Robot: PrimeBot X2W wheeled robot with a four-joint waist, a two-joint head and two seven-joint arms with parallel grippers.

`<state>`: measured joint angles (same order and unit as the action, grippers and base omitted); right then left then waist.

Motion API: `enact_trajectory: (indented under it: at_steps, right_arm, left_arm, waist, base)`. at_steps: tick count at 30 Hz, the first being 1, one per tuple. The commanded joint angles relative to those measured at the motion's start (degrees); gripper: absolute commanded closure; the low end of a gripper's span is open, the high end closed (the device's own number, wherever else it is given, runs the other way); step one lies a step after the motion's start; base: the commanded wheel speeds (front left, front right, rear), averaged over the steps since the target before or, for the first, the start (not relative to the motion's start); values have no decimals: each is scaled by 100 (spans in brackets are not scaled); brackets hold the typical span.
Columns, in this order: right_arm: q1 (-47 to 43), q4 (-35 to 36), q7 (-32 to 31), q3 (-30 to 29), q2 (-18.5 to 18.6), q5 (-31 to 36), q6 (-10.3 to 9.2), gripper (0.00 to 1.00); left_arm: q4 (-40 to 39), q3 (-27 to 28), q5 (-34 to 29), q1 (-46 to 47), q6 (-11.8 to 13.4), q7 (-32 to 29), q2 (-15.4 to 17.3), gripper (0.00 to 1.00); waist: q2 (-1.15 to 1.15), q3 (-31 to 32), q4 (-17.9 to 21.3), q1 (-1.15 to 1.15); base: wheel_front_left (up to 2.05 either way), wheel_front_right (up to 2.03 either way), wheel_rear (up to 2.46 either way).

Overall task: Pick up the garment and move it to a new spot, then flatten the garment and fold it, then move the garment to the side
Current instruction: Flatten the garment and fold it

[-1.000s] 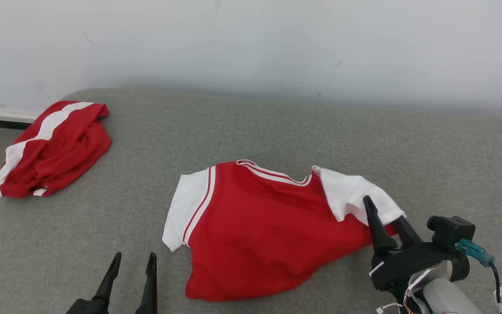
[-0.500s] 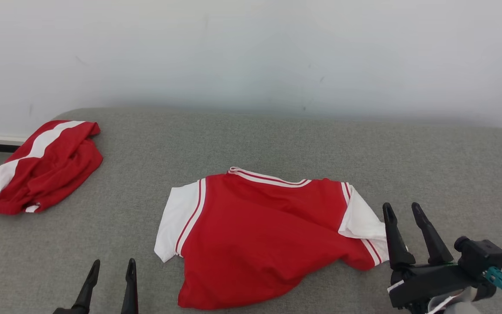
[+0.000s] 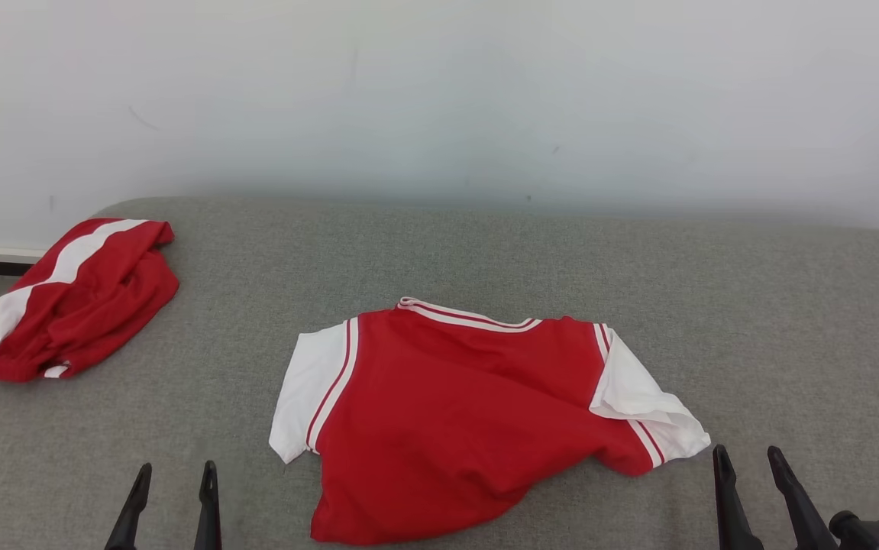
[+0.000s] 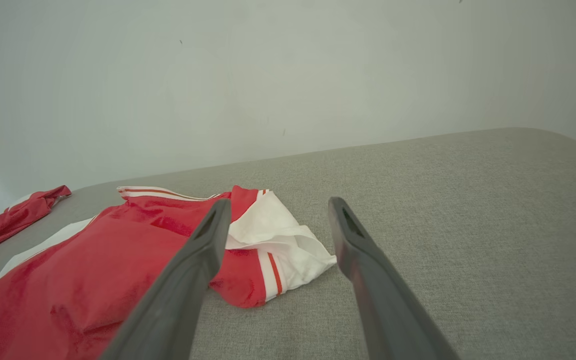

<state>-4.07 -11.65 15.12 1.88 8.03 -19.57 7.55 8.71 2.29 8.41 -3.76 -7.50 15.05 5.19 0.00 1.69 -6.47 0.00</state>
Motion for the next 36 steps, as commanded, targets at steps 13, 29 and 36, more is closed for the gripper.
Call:
enact_trajectory:
  at_steps: [13,29,36]
  right_arm:
    - [379,-330,5,241,265,458,-13,0]
    - [2512,-2799,-63,1072,854,770,-13,0]
    - [3242,-4262,-447,1295,714,771,-13,0]
  left_arm:
    - [-146,-8,-97,-145,6,19,-46,0]
    - [66,-409,85,233,6,19,-113,0]
    - [122,-415,148,383,6,19,-141,0]
  waist:
    - [0,-14,-135,0]
    - [0,-495,-876,0]
    - [0,-690,-1013,0]
  base:
    - [0,0,0]
    - [0,0,0]
    - [0,0,0]
